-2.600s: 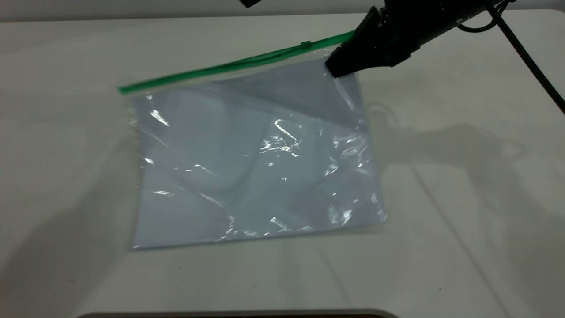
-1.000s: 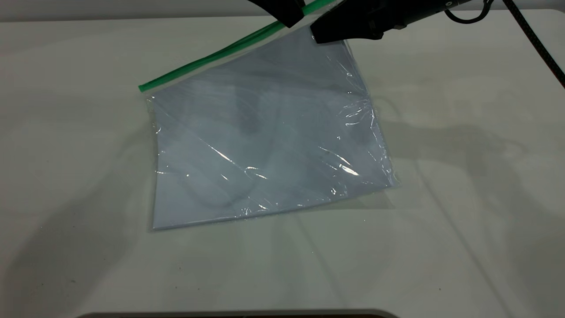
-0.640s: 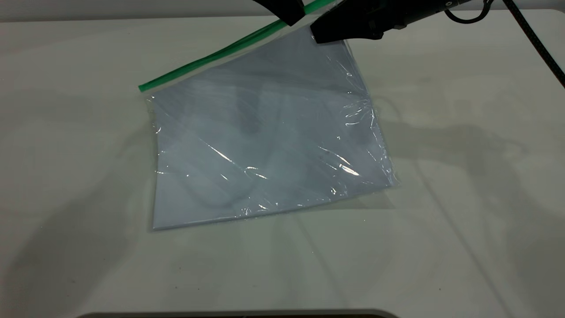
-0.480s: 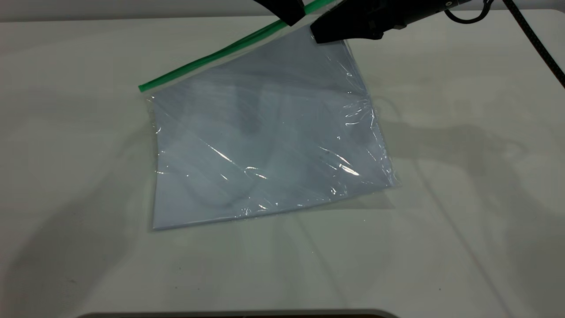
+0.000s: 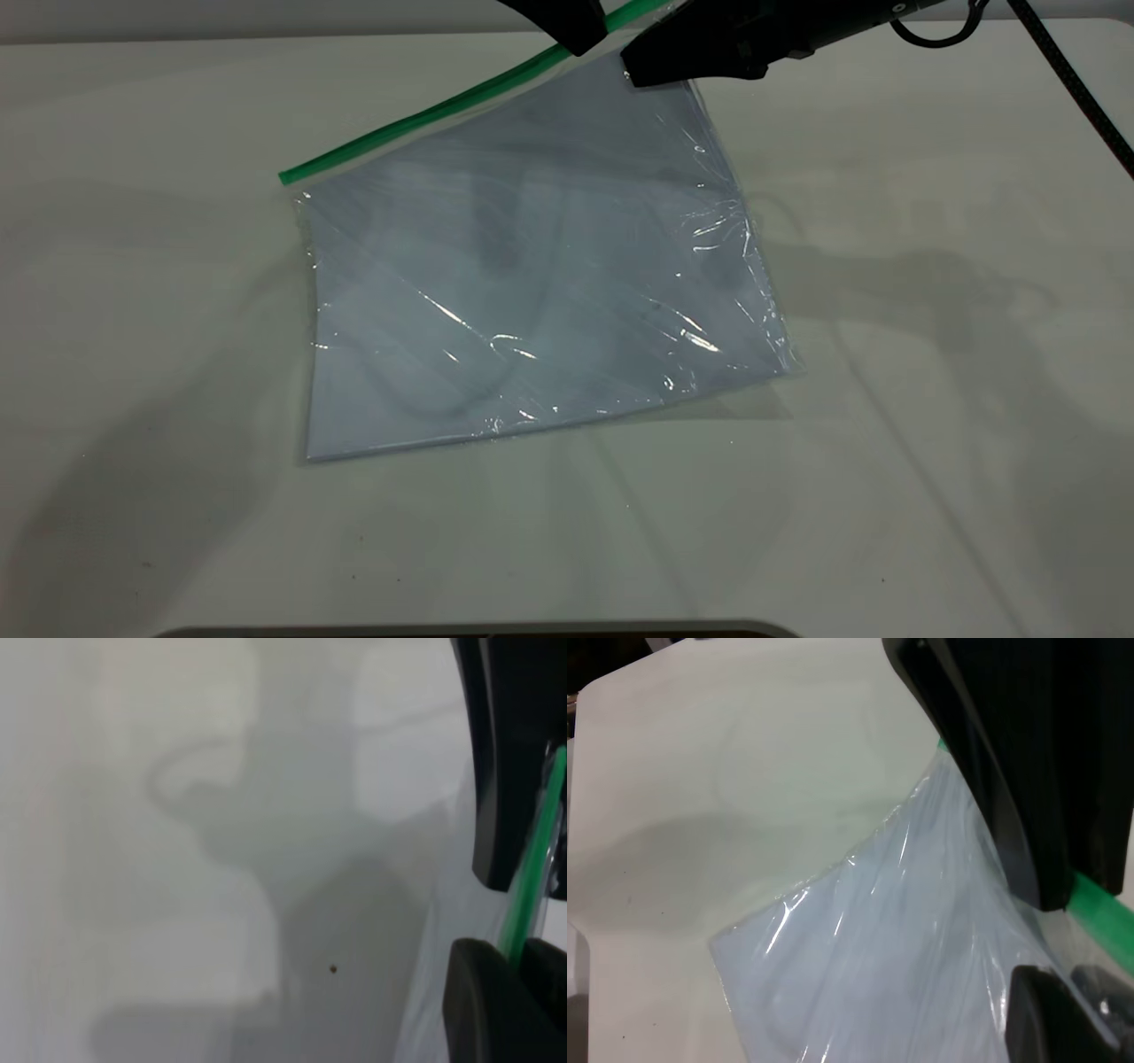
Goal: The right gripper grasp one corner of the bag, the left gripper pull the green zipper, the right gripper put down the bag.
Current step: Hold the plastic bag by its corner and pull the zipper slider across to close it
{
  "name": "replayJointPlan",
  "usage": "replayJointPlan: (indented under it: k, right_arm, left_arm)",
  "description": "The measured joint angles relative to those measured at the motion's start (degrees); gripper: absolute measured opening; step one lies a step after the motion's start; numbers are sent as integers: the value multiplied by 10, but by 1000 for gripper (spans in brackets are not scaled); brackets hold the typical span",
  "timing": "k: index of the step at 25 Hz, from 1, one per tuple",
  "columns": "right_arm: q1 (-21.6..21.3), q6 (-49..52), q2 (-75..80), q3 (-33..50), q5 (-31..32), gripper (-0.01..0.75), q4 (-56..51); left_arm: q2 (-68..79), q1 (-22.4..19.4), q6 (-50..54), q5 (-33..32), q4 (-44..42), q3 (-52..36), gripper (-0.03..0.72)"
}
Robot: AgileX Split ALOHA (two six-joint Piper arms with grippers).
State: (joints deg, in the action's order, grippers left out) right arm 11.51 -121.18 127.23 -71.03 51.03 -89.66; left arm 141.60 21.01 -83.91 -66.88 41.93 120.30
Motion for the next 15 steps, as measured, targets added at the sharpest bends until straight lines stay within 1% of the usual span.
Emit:
replayJointPlan:
  k: [6,10,15]
  right_arm:
    - [-10,1,0,0,1,33,-2]
    - [-32,10,-2,0,13,33,-8]
    - [-59,14,-6,0,27,33,-11]
  left_arm:
    - [0,-1,0,0,-4,0,73]
    - [0,-10,5,0,-4,0,73]
    - [0,-31,16,0,-4,0,73]
